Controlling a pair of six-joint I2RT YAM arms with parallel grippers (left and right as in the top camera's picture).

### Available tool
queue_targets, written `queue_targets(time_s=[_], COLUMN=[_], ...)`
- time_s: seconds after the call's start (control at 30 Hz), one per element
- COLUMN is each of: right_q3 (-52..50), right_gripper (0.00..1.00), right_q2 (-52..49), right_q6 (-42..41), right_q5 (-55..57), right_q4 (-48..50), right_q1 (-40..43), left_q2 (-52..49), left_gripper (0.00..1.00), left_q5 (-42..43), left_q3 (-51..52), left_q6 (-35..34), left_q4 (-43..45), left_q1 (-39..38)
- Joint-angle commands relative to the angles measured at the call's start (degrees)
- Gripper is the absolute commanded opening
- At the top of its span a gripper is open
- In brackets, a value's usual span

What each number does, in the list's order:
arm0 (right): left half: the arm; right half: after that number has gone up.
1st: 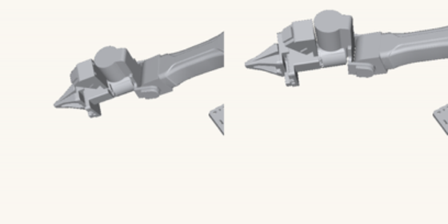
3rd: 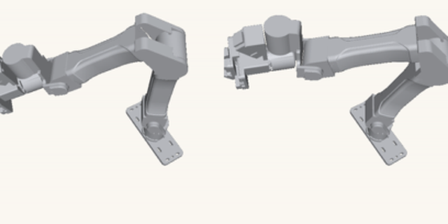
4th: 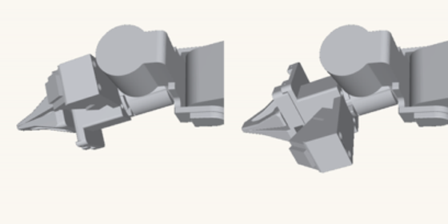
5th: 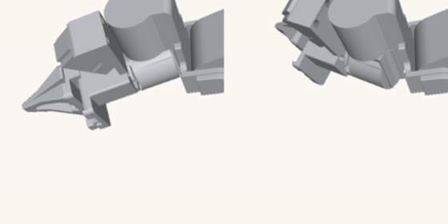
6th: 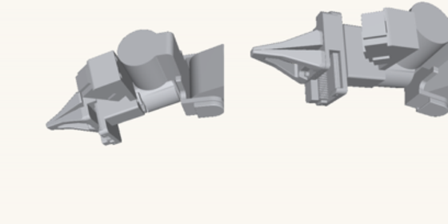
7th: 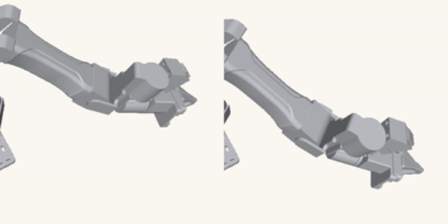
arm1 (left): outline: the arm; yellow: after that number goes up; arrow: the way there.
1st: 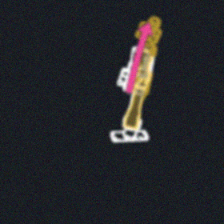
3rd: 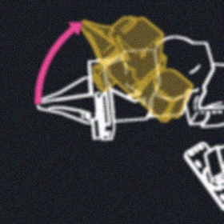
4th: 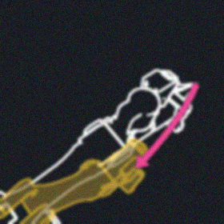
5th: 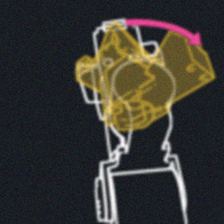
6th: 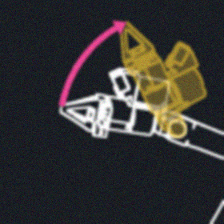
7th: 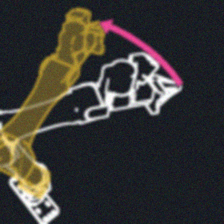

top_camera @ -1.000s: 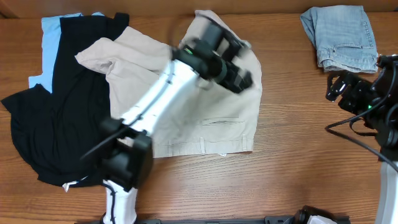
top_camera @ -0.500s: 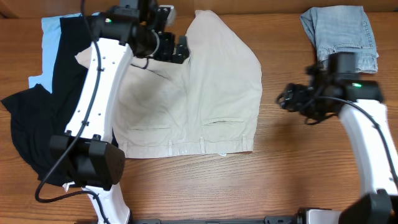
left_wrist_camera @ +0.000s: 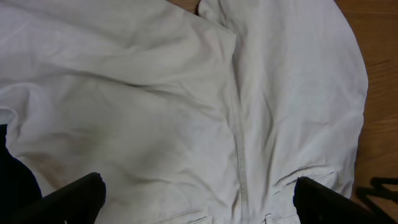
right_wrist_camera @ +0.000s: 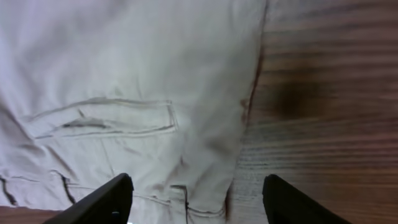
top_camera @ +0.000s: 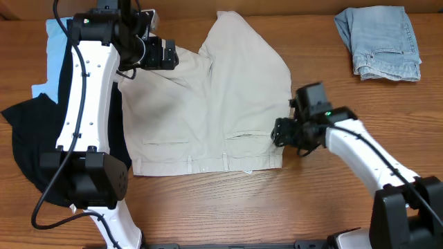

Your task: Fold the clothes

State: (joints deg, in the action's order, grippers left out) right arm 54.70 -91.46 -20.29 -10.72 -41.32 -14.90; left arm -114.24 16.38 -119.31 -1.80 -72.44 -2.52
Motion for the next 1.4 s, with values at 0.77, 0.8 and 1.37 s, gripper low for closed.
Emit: queue_targets(time_s=[0.77,0.8,1.37], right_q3=[-8.61,-8.61,4.79], right_gripper=[0.04,0.04,0.04], right_q2=[-0.2,-0.17,2.1], right_q6=[-14.29,-14.29,0.31], right_q5=[7.15,6.97,6.21], right_q4=[6.97,6.97,-13.97], right_q1=[-5.29,-5.25,30.08], left_q2=[0.57,0.57,0.13], left_gripper=[1.0,1.0,1.0], left_q5=[0.15,0.15,0.13], left_q3=[-0.52,-0.52,-0.39], left_q6=[-1.01,-1.01,-0.39], left_q4=[1.55,1.55,5.4], left_q1=[-1.36,-1.4,-5.03])
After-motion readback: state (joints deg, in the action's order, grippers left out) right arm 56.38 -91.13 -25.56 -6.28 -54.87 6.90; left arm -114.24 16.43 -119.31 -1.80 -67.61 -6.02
